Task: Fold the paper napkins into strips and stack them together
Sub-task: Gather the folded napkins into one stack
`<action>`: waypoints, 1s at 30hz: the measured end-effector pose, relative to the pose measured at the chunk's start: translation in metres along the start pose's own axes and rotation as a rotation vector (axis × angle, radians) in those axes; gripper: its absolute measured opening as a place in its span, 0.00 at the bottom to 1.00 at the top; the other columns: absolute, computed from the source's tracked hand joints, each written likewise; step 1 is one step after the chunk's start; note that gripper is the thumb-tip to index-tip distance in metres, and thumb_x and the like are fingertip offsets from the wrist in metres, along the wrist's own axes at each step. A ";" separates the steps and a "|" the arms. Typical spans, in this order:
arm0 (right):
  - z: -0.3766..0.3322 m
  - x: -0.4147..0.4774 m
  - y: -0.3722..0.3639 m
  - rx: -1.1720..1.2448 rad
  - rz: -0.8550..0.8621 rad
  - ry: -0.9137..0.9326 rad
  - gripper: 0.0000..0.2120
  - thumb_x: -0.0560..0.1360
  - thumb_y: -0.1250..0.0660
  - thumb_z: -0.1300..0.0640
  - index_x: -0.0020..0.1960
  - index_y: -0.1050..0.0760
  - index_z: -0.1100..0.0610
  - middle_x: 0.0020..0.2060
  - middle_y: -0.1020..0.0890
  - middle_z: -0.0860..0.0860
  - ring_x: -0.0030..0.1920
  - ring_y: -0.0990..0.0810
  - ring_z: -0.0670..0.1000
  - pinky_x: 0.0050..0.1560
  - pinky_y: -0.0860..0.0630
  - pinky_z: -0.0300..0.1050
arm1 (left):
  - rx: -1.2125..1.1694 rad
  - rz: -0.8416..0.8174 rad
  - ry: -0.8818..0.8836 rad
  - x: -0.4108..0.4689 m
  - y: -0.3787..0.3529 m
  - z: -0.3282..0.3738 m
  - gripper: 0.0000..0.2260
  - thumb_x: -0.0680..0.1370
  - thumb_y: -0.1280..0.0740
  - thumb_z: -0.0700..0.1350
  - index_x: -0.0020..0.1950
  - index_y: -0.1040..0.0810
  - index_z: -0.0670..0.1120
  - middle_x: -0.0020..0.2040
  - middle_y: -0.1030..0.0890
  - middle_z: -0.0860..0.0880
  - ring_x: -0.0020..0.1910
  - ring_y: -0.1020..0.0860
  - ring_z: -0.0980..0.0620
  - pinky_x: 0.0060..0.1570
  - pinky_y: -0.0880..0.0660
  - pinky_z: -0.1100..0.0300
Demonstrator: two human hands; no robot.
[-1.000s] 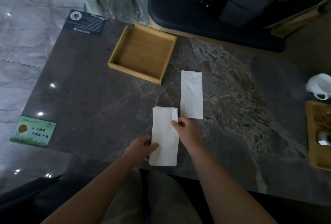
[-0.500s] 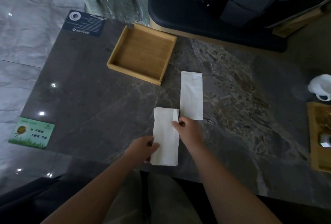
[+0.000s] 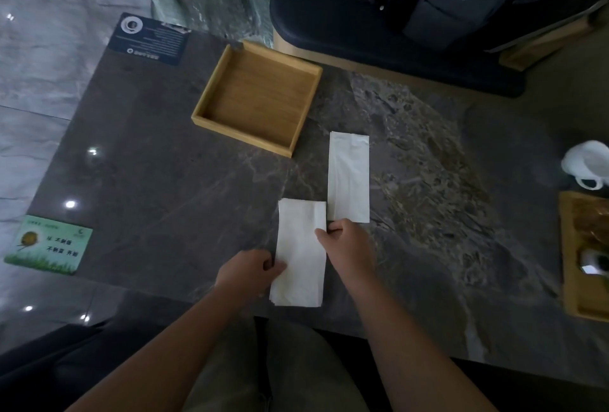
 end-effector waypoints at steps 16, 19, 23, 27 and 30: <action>-0.021 -0.006 0.004 0.190 -0.211 0.024 0.12 0.81 0.29 0.43 0.53 0.20 0.52 0.46 0.16 0.48 0.46 0.17 0.47 0.50 0.21 0.41 | 0.031 -0.156 0.053 0.011 0.006 0.009 0.22 0.76 0.33 0.70 0.47 0.21 0.50 0.39 0.15 0.52 0.37 0.15 0.55 0.45 0.17 0.58; -0.026 -0.006 0.018 0.278 -0.226 0.034 0.12 0.81 0.28 0.43 0.55 0.20 0.52 0.49 0.16 0.47 0.50 0.16 0.48 0.54 0.19 0.44 | -0.175 0.007 -0.004 0.012 0.025 0.019 0.28 0.69 0.26 0.70 0.59 0.24 0.53 0.52 0.18 0.55 0.48 0.17 0.54 0.48 0.20 0.58; -0.029 -0.003 0.032 0.516 -0.275 0.005 0.09 0.81 0.28 0.44 0.58 0.20 0.47 0.56 0.14 0.47 0.57 0.15 0.50 0.64 0.17 0.55 | -0.703 -0.142 -0.112 0.007 0.033 0.057 0.34 0.67 0.22 0.62 0.69 0.27 0.54 0.61 0.19 0.58 0.57 0.18 0.55 0.55 0.18 0.54; -0.029 0.004 0.047 0.639 -0.272 -0.030 0.12 0.80 0.26 0.46 0.61 0.19 0.47 0.59 0.13 0.47 0.60 0.14 0.52 0.64 0.16 0.59 | -0.955 -0.240 -0.052 0.002 0.026 0.079 0.20 0.74 0.23 0.52 0.63 0.21 0.50 0.56 0.14 0.52 0.54 0.15 0.51 0.49 0.18 0.55; -0.027 0.013 0.060 0.663 -0.264 -0.038 0.14 0.80 0.25 0.49 0.64 0.19 0.47 0.61 0.14 0.47 0.61 0.14 0.52 0.65 0.17 0.59 | -1.083 -0.251 -0.005 0.009 0.017 0.082 0.17 0.76 0.23 0.46 0.63 0.19 0.46 0.56 0.13 0.48 0.54 0.14 0.47 0.52 0.16 0.47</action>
Point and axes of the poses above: each hand's wrist, its own x-axis towards the middle knuckle, its own y-axis out of the back of the hand, z = x × y, the point moved 5 cm from there along x, towards the middle knuckle
